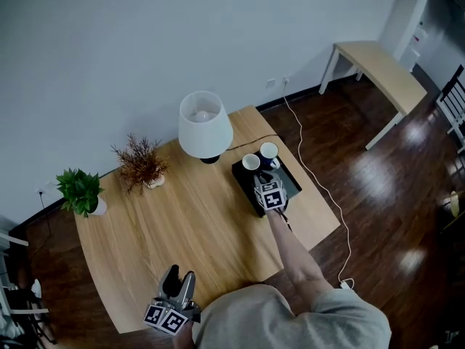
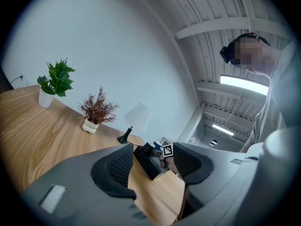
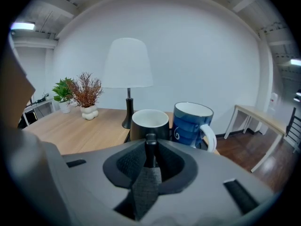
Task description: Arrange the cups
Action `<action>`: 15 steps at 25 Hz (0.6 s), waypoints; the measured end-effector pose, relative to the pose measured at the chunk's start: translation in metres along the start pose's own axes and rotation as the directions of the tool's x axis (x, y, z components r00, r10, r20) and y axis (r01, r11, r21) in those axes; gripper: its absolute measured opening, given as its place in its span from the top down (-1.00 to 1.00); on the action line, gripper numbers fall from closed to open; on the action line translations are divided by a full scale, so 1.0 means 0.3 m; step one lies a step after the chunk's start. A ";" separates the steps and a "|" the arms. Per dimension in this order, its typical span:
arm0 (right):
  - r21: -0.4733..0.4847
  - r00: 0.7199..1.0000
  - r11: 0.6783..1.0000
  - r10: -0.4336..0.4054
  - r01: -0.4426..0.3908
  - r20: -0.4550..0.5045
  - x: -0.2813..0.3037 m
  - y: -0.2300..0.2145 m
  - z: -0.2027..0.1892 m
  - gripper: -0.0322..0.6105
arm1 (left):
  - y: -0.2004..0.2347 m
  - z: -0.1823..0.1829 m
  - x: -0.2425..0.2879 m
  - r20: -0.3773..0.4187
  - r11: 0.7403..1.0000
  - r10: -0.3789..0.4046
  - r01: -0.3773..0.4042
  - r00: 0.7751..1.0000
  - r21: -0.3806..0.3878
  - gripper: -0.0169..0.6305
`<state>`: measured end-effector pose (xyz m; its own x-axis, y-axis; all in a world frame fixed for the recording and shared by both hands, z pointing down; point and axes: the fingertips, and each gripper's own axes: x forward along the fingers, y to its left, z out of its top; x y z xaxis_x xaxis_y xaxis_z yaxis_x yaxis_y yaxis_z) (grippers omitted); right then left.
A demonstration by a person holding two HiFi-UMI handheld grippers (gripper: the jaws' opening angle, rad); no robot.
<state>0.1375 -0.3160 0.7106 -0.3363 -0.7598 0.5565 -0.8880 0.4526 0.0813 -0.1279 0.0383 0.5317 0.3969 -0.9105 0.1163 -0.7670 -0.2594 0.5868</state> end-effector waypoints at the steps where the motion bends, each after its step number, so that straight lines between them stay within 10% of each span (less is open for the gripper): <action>1: -0.003 1.000 1.000 0.003 -0.003 0.002 -0.001 0.002 0.002 0.64 | 0.000 0.000 0.000 -0.001 1.000 -0.001 0.001 1.000 -0.001 0.17; 11: 0.031 0.999 0.999 -0.019 0.020 -0.035 -0.070 -0.013 -0.067 0.58 | -0.006 -0.012 0.014 -0.013 1.000 -0.019 0.019 1.000 -0.006 0.17; 15: 0.178 0.985 0.971 0.146 -0.160 0.092 -0.250 0.126 -0.045 0.59 | -0.002 -0.005 0.013 -0.013 1.000 -0.018 0.018 1.000 -0.008 0.17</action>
<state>0.1335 -0.2358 0.6831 -0.4895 -0.7254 0.4839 -0.8641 0.4781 -0.1573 -0.1252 0.0355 0.5331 0.4173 -0.9013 0.1162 -0.7559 -0.2733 0.5949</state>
